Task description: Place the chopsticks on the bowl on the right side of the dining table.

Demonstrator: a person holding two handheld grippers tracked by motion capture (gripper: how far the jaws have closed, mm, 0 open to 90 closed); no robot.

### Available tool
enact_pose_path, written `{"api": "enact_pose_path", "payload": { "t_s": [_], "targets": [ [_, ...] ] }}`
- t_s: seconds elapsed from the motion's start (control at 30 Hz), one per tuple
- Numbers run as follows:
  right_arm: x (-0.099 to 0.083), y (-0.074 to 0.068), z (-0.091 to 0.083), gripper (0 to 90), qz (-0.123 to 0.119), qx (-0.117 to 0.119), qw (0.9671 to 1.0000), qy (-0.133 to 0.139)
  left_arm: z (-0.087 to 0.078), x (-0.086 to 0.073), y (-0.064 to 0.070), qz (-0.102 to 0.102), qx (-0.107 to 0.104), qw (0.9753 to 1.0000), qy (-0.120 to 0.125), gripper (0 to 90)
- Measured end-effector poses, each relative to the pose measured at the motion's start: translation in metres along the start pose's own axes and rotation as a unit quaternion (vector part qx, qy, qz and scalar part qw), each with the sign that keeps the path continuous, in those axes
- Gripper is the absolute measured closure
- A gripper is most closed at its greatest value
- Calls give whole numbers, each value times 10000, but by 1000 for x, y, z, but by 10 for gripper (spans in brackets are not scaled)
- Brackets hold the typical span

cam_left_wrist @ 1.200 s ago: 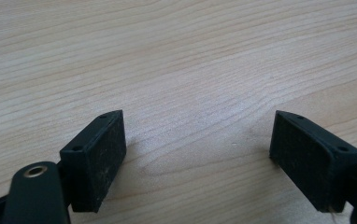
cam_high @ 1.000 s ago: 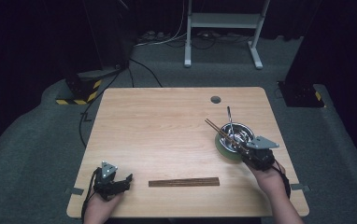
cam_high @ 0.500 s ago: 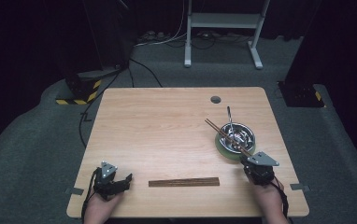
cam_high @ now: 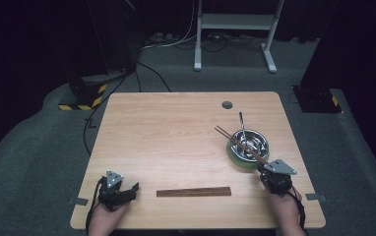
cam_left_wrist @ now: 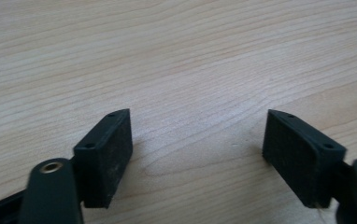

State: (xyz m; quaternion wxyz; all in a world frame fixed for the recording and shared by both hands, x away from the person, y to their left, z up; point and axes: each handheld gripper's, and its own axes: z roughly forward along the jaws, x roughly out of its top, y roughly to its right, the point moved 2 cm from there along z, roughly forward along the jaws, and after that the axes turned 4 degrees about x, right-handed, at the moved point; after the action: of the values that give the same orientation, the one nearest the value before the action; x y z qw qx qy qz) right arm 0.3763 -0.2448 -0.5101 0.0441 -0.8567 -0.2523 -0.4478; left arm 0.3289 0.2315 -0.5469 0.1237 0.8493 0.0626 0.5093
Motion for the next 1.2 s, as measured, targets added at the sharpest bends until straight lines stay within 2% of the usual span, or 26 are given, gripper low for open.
{"api": "enact_pose_path", "payload": {
  "t_s": [0.03,0.07,0.1,0.2,0.23,0.27,0.3,0.33,0.37,0.43,0.5,0.63,0.7,0.8,0.93,0.97,1.03,1.07,1.1,1.13,1.2],
  "targets": [
    [0,1,0,837,42,-23,10000,9,-1,0,-1,120,-94,9999,-51,305],
    [0,3,0,836,39,-44,10000,17,0,0,1,79,-144,9999,4,339],
    [0,5,0,835,46,-64,10000,21,0,1,1,188,-153,9997,-94,382],
    [-1,12,0,831,159,-134,9998,12,1,13,5,110,-110,9999,-44,471],
    [-1,16,0,828,96,-128,9999,13,0,20,7,12,-168,9999,12,476],
    [-1,18,0,823,161,-154,9998,-2,1,27,13,-112,-230,9996,129,472],
    [-2,21,1,819,195,-164,9997,12,2,35,18,-44,-320,9993,193,456],
    [-2,25,1,818,231,-159,9996,21,2,42,24,66,-401,9989,254,444],
    [-1,28,1,817,300,-136,9994,53,4,49,33,89,-516,9979,392,440],
    [0,35,1,816,323,-142,9993,103,7,60,52,240,-634,9965,490,442],
    [0,40,2,814,350,-128,9992,118,13,68,73,456,-768,9936,688,457],
    [0,46,3,811,364,-132,9992,111,28,68,107,795,-875,9881,988,477],
    [0,50,3,810,345,-128,9992,155,37,64,122,874,-903,9878,915,491],
    [0,53,2,809,354,-155,9991,161,52,61,141,665,-995,9891,861,496],
    [-1,58,3,808,285,-142,9994,166,73,57,157,474,-1032,9920,547,521],
    [0,59,3,807,288,-140,9993,181,79,56,161,470,-1056,9923,436,522],
    [1,59,3,804,281,-152,9993,184,90,55,167,259,-1075,9935,284,513],
    [1,59,3,804,261,-155,9994,190,96,55,168,253,-1113,9933,187,507],
    [2,59,3,803,274,-152,9993,179,102,54,170,152,-1068,9939,212,504],
    [2,59,4,803,231,-148,9995,182,107,54,172,218,-1040,9941,223,502],
    [4,60,6,802,248,-137,9994,184,113,53,175,161,-1083,9938,200,502]
  ]
}}
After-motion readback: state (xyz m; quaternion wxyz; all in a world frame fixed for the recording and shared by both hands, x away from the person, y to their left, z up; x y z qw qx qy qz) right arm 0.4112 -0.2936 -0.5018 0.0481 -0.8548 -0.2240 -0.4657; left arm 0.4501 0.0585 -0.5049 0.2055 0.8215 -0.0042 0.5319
